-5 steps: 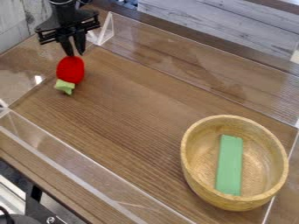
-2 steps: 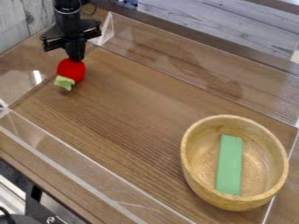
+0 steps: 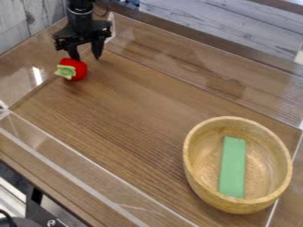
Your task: Move the red object to the left side of the table
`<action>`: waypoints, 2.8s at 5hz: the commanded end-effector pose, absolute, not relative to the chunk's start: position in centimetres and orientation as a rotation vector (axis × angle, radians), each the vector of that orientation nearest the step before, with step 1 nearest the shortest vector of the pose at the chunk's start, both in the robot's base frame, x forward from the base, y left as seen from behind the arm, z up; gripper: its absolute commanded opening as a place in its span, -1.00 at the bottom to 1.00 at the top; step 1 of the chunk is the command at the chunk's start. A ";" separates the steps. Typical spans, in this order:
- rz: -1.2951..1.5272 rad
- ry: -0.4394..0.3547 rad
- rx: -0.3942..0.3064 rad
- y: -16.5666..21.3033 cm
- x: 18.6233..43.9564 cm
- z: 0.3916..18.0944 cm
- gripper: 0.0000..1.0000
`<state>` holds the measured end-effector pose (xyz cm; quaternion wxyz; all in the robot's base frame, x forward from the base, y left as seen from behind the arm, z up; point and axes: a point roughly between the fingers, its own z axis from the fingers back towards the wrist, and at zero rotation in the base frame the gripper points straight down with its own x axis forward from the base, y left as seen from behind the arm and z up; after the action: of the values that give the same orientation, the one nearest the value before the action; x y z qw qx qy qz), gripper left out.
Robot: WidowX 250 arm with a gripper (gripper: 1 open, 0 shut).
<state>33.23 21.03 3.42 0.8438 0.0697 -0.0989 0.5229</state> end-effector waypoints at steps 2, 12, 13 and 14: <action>1.189 -0.207 0.154 21.1 34.3 3.7 1.00; 1.344 -0.117 0.153 17.3 36.8 4.7 1.00; 1.332 -0.117 0.161 17.7 37.3 5.2 1.00; 1.316 -0.115 0.169 18.0 37.5 5.6 1.00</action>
<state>36.75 17.28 3.51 0.7899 0.0844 -0.0234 0.6070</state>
